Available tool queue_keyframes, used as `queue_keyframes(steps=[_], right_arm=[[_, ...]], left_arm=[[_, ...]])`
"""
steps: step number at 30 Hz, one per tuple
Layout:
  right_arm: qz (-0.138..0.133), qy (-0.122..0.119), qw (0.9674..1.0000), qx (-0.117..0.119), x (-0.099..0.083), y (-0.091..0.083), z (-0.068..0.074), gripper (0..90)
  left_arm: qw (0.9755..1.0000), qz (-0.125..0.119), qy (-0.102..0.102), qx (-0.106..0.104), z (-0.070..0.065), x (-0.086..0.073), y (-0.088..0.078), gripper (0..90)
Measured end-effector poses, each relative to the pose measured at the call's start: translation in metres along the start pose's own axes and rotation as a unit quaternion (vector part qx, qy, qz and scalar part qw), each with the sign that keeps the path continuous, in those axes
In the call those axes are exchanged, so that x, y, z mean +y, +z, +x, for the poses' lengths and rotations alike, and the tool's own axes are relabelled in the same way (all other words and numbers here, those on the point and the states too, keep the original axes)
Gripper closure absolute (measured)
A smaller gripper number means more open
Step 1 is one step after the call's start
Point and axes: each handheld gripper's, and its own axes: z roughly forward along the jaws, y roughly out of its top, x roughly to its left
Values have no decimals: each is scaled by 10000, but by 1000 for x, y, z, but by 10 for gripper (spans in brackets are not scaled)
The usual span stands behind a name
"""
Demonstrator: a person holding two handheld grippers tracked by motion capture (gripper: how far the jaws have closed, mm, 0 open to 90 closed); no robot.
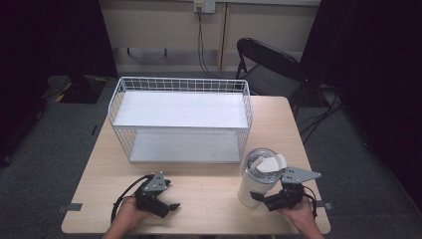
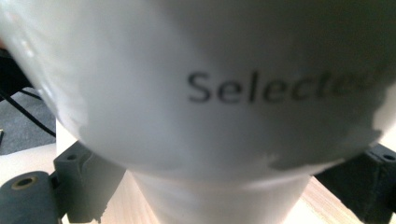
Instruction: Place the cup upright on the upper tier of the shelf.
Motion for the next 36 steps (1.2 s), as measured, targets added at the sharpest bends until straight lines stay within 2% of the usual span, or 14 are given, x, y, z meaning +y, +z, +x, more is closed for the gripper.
queue_keyframes(steps=[4, 10, 19, 26, 30, 36], right_arm=[[-75, -42, 9999, 58, -1, 2, -2, 75], [-29, -85, 9999, 137, 1, 4, -4, 73], [-159, 12, 9997, 172, -2, 8, -4, 69], [-373, -52, 9993, -75, -4, 7, 2, 87], [-405, -94, 9990, -191, -4, 7, 6, 91], [-465, -37, 9987, -194, -1, 5, 8, 93]], left_arm=[[10000, 3, 2, 0, 0, 0, 0, 113], [10000, -1, -3, -1, 0, 0, 0, 112], [10000, -1, -2, -1, 0, 0, 0, 113], [10000, 1, -19, 3, 1, 0, 0, 113], [10000, 0, -21, 7, 1, 0, 0, 113], [10000, 20, 0, 18, 2, 0, 0, 114]])
